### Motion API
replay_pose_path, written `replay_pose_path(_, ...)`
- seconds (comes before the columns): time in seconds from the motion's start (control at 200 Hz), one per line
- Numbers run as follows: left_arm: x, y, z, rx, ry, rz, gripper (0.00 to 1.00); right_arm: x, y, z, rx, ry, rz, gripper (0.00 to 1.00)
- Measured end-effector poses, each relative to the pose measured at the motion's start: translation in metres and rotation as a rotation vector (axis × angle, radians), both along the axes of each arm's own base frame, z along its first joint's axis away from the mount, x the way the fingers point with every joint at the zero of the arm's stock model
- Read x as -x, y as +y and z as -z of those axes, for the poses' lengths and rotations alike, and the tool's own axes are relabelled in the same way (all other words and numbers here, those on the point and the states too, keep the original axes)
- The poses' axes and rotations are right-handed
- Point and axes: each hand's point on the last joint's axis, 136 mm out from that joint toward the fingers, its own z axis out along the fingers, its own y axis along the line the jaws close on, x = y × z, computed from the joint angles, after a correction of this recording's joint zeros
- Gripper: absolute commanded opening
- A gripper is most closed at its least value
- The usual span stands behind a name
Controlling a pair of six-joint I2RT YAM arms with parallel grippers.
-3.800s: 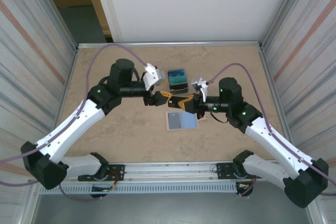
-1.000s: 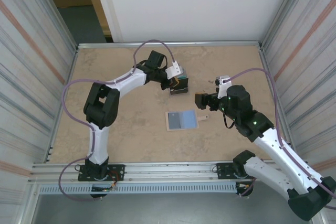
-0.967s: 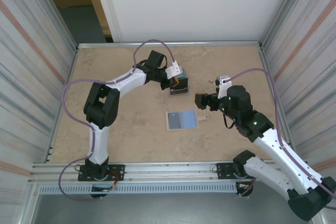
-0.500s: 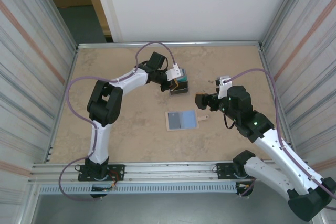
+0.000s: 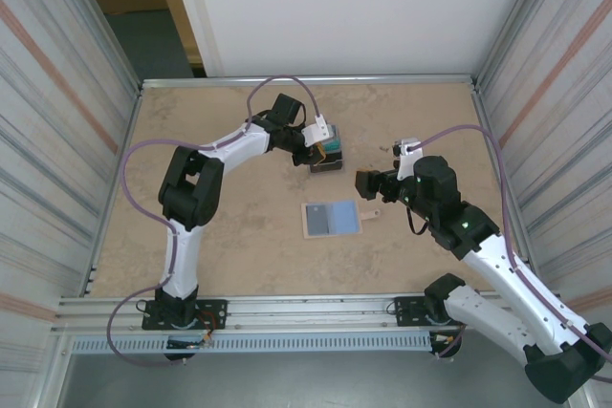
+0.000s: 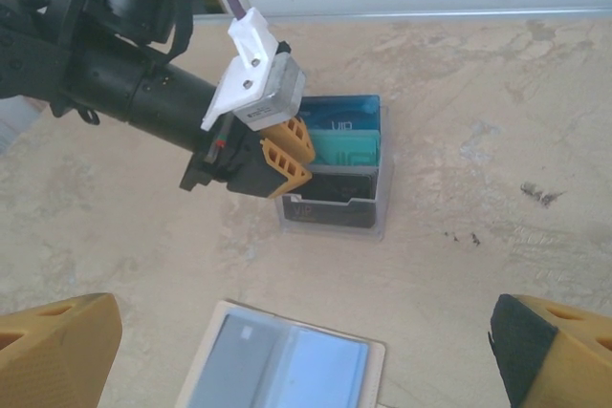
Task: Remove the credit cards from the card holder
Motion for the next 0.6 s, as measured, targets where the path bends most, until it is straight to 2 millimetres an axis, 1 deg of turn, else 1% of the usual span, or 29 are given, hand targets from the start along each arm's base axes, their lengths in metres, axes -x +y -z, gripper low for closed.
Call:
replay_pose_path(0.085,0.001,0.002,-0.004,-0.001,-0.009,-0.008,0.29,-0.001,0.0,0.001,-0.007,0.009,0.004,0.99)
replay_pose_path(0.175,0.007,0.007,-0.016,0.002,-0.031,-0.023,0.3,-0.002,0.002,0.005,-0.005,0.025,0.007,0.99)
replay_pose_path(0.2,0.008,0.009,-0.02,0.005,-0.038,-0.031,0.35,-0.003,0.002,0.007,-0.007,0.03,0.01,0.99)
replay_pose_path(0.231,0.01,0.011,-0.026,0.009,-0.052,-0.039,0.37,-0.003,0.002,0.009,-0.007,0.04,0.012,0.99)
replay_pose_path(0.246,0.011,0.012,-0.028,0.015,-0.052,-0.049,0.41,-0.004,0.002,0.01,-0.007,0.046,0.014,0.99)
replay_pose_path(0.301,0.016,0.017,-0.041,0.027,-0.074,-0.07,0.42,-0.005,0.003,0.014,0.003,0.068,0.019,0.99)
replay_pose_path(0.316,0.017,0.018,-0.044,0.032,-0.079,-0.077,0.46,-0.006,0.003,0.015,0.005,0.074,0.023,0.99)
replay_pose_path(0.376,0.023,0.023,-0.059,0.053,-0.108,-0.104,0.53,-0.01,0.002,0.018,0.017,0.095,0.037,0.99)
replay_pose_path(0.396,0.025,0.026,-0.063,0.06,-0.116,-0.118,0.57,-0.012,0.001,0.018,0.02,0.101,0.047,0.99)
replay_pose_path(0.416,0.026,0.027,-0.068,0.069,-0.124,-0.13,0.59,-0.013,0.001,0.019,0.024,0.109,0.054,0.99)
replay_pose_path(0.506,0.034,0.039,-0.087,0.106,-0.17,-0.192,0.8,-0.018,0.002,0.025,0.035,0.139,0.068,0.99)
replay_pose_path(0.581,0.041,0.051,-0.097,0.137,-0.193,-0.261,0.97,-0.021,0.005,0.034,0.04,0.175,0.077,0.99)
replay_pose_path(0.601,0.043,0.055,-0.099,0.141,-0.201,-0.276,0.99,-0.022,0.005,0.037,0.043,0.184,0.078,0.99)
